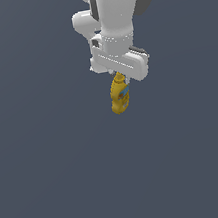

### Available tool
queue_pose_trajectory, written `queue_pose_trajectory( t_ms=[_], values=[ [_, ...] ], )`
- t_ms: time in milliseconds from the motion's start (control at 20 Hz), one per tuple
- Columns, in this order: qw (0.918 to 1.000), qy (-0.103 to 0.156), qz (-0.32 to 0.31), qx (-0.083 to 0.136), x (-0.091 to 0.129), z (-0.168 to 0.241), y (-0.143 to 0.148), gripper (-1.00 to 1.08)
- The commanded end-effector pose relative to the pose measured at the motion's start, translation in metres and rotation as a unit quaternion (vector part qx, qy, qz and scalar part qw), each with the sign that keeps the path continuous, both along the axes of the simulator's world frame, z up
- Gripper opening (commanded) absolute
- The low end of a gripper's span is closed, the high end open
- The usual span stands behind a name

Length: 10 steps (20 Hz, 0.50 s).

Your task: Pick up the object and move it to a goal position.

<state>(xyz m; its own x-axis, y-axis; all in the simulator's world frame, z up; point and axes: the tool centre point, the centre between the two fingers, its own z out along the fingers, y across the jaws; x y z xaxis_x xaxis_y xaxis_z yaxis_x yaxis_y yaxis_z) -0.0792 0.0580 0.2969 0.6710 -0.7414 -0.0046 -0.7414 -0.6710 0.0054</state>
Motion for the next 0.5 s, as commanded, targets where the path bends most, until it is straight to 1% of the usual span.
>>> queue_pose_trajectory(
  t_ms=[0, 450],
  values=[
    [1.0, -0.004, 0.0, 0.0, 0.003, 0.03, 0.0, -1.0],
    [1.0, -0.004, 0.0, 0.0, 0.012, 0.12, -0.001, -1.0]
  ],
)
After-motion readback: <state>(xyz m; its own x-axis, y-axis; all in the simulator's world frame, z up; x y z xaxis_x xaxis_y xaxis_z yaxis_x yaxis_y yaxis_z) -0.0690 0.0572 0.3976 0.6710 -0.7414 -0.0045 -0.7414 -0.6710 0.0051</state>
